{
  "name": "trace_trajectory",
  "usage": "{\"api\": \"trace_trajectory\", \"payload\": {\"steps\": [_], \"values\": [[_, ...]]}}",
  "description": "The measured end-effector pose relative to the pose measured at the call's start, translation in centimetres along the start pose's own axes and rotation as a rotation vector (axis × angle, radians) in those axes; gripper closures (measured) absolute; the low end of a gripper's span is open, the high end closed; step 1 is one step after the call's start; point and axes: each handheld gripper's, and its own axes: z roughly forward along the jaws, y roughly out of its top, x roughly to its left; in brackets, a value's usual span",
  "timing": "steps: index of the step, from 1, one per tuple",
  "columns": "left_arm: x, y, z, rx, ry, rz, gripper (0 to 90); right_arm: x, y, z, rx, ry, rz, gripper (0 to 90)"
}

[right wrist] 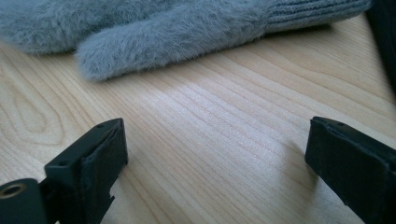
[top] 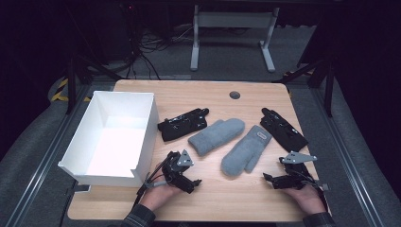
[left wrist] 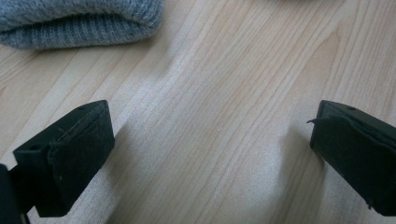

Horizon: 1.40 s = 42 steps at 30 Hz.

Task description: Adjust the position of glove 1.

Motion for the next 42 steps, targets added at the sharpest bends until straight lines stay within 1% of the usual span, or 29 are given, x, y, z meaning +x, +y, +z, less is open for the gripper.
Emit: {"api": "trace_trajectory", "payload": {"steps": [9, 11, 12, 15, 16, 17, 18, 20, 21, 22, 23, 24, 25, 26, 27, 29, 30, 31, 33, 34, 35, 40, 42], "values": [[0.1, 0.0, 0.0, 0.001, 0.001, -0.001, 0.2, 0.0, 0.0, 0.0, 0.001, -0.002, -0.001, 6.5], [0.1, 0.1, 0.0, 0.001, 0.002, -0.002, 0.3, 0.0, 0.0, -0.1, 0.002, 0.003, -0.004, 9.3], [0.1, 0.1, 0.0, 0.001, 0.002, -0.003, 0.2, 0.1, 0.3, -0.3, 0.016, 0.005, -0.01, 16.2], [0.1, 0.1, 0.0, 0.001, 0.003, -0.003, 0.2, 0.1, 0.5, -0.5, 0.019, 0.004, -0.015, 17.2], [0.1, 0.1, 0.0, 0.002, 0.002, -0.002, 0.2, 0.1, 0.7, -0.6, 0.022, 0.012, -0.011, 20.8], [0.1, 0.1, 0.0, 0.001, 0.001, -0.003, 0.2, 0.2, 1.1, -0.8, 0.022, 0.008, -0.025, 27.4], [0.1, 0.1, 0.0, 0.001, 0.002, -0.002, 0.2, 0.2, 1.1, -0.8, 0.022, 0.008, -0.025, 27.4], [0.1, 0.1, 0.0, 0.001, 0.003, -0.003, 0.2, 0.2, 1.7, -1.0, 0.011, 0.029, -0.027, 38.2], [0.1, 0.1, 0.0, 0.001, 0.005, -0.002, 0.2, 0.2, 2.2, -1.1, 0.006, 0.046, -0.03, 51.7], [0.1, 0.1, 0.0, 0.001, 0.003, -0.005, 0.2, 0.2, 2.2, -1.1, 0.006, 0.046, -0.03, 51.7], [0.1, 0.1, 0.0, 0.001, 0.003, -0.004, 0.2, 0.0, 2.6, -1.2, -0.001, 0.059, -0.04, 62.3], [0.1, 0.1, 0.0, 0.002, 0.003, -0.004, 0.3, -0.1, 2.9, -1.2, -0.006, 0.068, -0.037, 66.4], [0.1, 0.1, 0.0, 0.002, 0.003, -0.004, 0.2, -0.1, 2.9, -1.2, -0.006, 0.068, -0.037, 66.4], [0.1, 0.1, 0.0, 0.002, 0.003, -0.004, 0.3, -0.4, 3.4, -1.3, -0.025, 0.083, -0.027, 76.8], [0.1, 0.1, 0.0, 0.002, 0.003, -0.004, 0.2, -0.4, 3.4, -1.3, -0.025, 0.083, -0.027, 76.8], [0.1, 0.1, 0.0, 0.003, 0.003, -0.004, 0.2, -0.8, 3.9, -1.3, -0.04, 0.083, -0.028, 84.6], [0.1, 0.1, 0.0, 0.003, 0.003, -0.004, 0.2, -1.2, 4.5, -1.3, -0.053, 0.083, -0.031, 89.7], [0.1, 0.1, 0.0, 0.003, 0.003, -0.004, 0.3, -1.2, 4.5, -1.3, -0.053, 0.083, -0.031, 89.7], [0.1, 0.1, 0.0, 0.003, 0.003, -0.004, 0.2, -1.6, 5.2, -1.1, -0.058, 0.083, -0.031, 90.0], [0.1, 0.1, 0.0, 0.003, 0.003, -0.004, 0.2, -2.0, 5.8, -0.8, -0.057, 0.081, -0.034, 90.0], [0.1, 0.1, 0.0, 0.003, 0.003, -0.004, 0.2, -2.0, 5.8, -0.8, -0.057, 0.081, -0.034, 90.0], [0.1, 0.1, 0.0, 0.003, 0.003, -0.005, 0.3, -2.8, 7.2, 0.4, -0.056, 0.089, -0.045, 90.0], [0.1, 0.1, 0.0, 0.003, 0.003, -0.004, 0.2, -3.0, 7.5, 0.8, -0.057, 0.085, -0.048, 90.0]]}}
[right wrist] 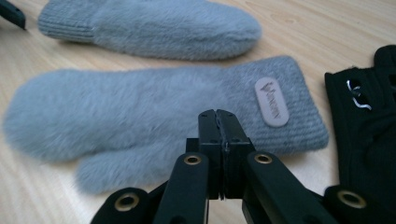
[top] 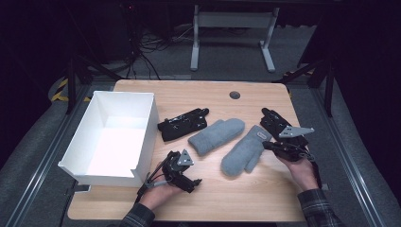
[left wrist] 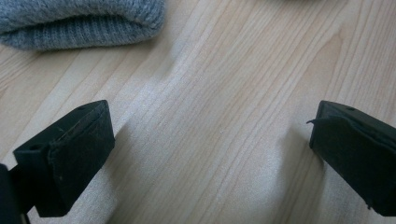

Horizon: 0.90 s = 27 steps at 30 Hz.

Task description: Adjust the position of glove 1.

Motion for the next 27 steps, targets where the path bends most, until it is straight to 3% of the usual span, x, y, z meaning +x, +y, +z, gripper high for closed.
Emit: {"api": "trace_trajectory", "payload": {"steps": [10, 15, 27], "values": [[0.0, 0.0, 0.0, 0.0, -0.001, 0.0, 0.2, -1.4, 1.4, 3.0, 0.035, -0.008, -0.024, 90.0], [0.0, 0.0, 0.0, 0.0, -0.001, 0.001, 0.2, -1.6, 1.2, 3.8, 0.053, -0.003, -0.02, 90.0], [0.0, 0.0, 0.0, 0.0, -0.001, 0.001, 0.2, -1.1, 0.6, 3.1, 0.1, 0.008, -0.024, 90.0]]}}
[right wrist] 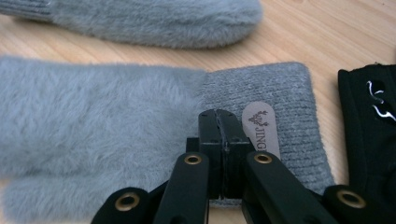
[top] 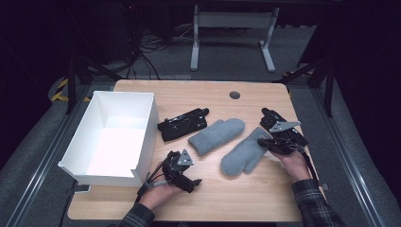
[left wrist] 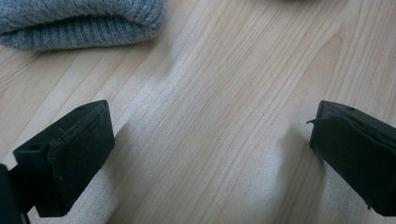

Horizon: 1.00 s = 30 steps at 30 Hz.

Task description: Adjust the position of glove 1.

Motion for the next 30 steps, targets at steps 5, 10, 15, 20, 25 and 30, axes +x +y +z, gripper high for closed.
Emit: {"api": "trace_trajectory", "payload": {"steps": [5, 10, 15, 20, 25, 30], "values": [[0.0, 0.0, 0.0, 0.0, 0.0, 0.0, 0.2, 0.7, -0.6, -0.8, 0.02, 0.002, -0.006, 90.0], [0.0, 0.0, 0.0, 0.0, 0.0, 0.0, 0.2, 1.2, -1.5, -1.6, 0.025, 0.006, 0.003, 90.0], [0.0, 0.0, 0.0, 0.0, 0.0, 0.0, 0.2, 1.8, -2.4, -2.5, 0.034, 0.011, 0.009, 90.0], [0.0, 0.0, 0.0, 0.001, 0.0, 0.001, 0.2, 2.3, -3.3, -3.5, 0.035, 0.019, 0.015, 90.0], [0.0, 0.0, 0.0, 0.0, 0.0, 0.0, 0.3, 2.8, -4.0, -4.1, 0.041, 0.028, 0.017, 90.0], [0.0, 0.0, 0.0, 0.0, 0.0, 0.0, 0.3, 4.1, -4.8, -5.0, 0.052, 0.046, 0.005, 90.0]]}}
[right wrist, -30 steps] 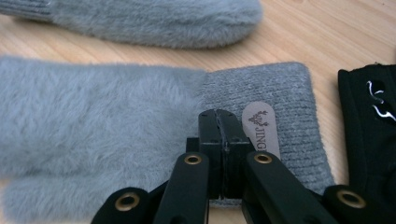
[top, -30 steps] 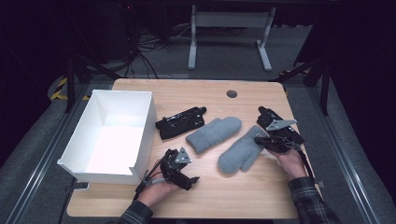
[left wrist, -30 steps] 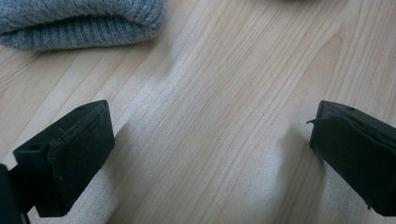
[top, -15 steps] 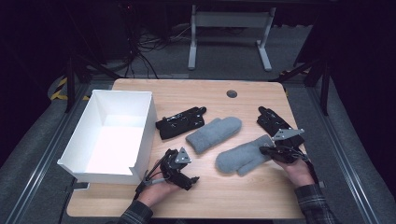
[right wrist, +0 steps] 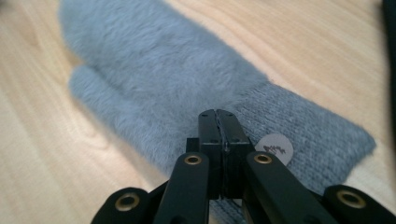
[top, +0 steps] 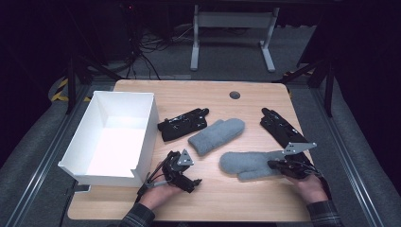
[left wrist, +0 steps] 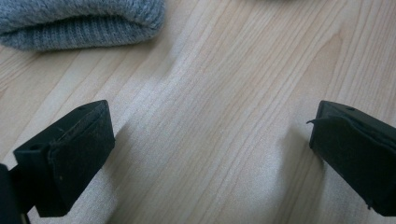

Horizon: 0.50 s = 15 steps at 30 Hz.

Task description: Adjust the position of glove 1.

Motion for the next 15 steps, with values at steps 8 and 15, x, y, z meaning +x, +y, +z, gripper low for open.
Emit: {"api": "trace_trajectory", "payload": {"steps": [8, 15], "values": [[0.0, 0.2, -0.2, 0.008, 0.001, 0.002, 3.4, 1.5, -0.5, -0.4, 0.004, 0.034, -0.023, 90.0], [-1.0, 2.2, -1.2, -0.019, 0.03, 0.027, 40.5, 0.5, 0.3, -1.2, -0.062, 0.001, -0.019, 90.0]]}}
